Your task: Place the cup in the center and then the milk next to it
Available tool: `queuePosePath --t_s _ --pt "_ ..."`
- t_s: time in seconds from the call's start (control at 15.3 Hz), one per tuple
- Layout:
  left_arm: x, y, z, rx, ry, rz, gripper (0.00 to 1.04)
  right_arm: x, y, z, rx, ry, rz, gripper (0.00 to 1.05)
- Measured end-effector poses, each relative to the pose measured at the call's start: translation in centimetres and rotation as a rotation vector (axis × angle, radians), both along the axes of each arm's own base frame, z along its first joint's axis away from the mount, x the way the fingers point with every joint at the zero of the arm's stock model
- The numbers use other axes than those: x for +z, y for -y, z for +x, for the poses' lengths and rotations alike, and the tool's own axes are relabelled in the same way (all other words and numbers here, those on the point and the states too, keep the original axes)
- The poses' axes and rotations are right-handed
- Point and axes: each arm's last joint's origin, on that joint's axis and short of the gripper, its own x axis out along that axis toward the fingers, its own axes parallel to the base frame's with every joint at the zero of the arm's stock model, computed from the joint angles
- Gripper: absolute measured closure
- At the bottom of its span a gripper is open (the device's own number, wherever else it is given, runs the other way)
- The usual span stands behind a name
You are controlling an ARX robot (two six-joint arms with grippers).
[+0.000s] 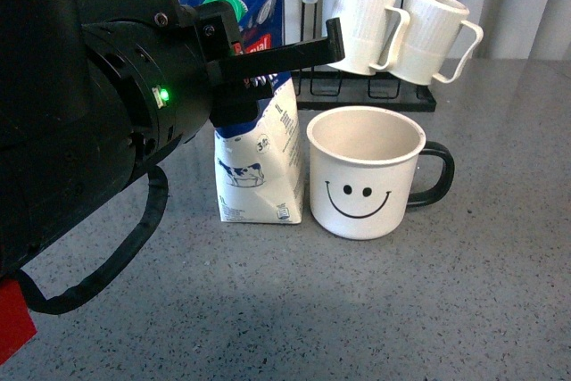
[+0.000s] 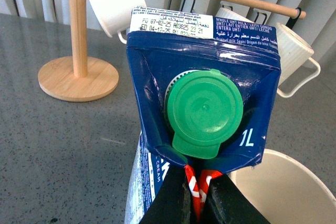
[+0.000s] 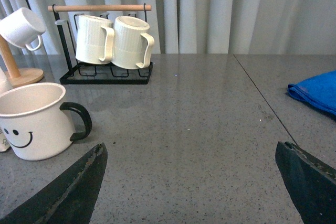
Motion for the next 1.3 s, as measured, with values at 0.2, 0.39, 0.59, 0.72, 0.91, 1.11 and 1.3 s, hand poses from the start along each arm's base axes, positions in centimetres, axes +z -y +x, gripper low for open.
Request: queuePosePath --t_s 0.2,0.39,0.59,0.72,0.91,1.11,1.3 --pt "0.0 0.2 0.0 -0.007 -0.013 -0.019 0.75 0.0 0.0 0.0 0.0 0.0 0.0 0.07" --pt "-0.1 0.4 -0.2 -0.012 -0.037 -0.036 0.48 0.0 0.0 0.0 0.0 0.0 0.0 0.07" --pt "1.4 0.2 -0.8 -0.023 -0.008 -0.082 0.17 0.0 0.0 0.0 0.0 0.0 0.0 0.07" --pt "2.2 -0.2 -1.5 -0.044 0.009 -0.099 0.06 0.0 0.0 0.0 0.0 0.0 0.0 0.07" --pt "3.1 -1.3 -2.6 -0.099 0.025 -0.106 0.07 0.0 0.0 0.0 0.0 0.0 0.0 0.07" --pt "6.2 -4.4 -4.1 -0.176 0.119 -0.099 0.07 0.0 0.0 0.0 0.0 0.0 0.0 0.07" --pt "7.5 -5.8 -5.3 -0.211 0.175 -0.087 0.07 0.0 0.0 0.0 0.0 0.0 0.0 0.07"
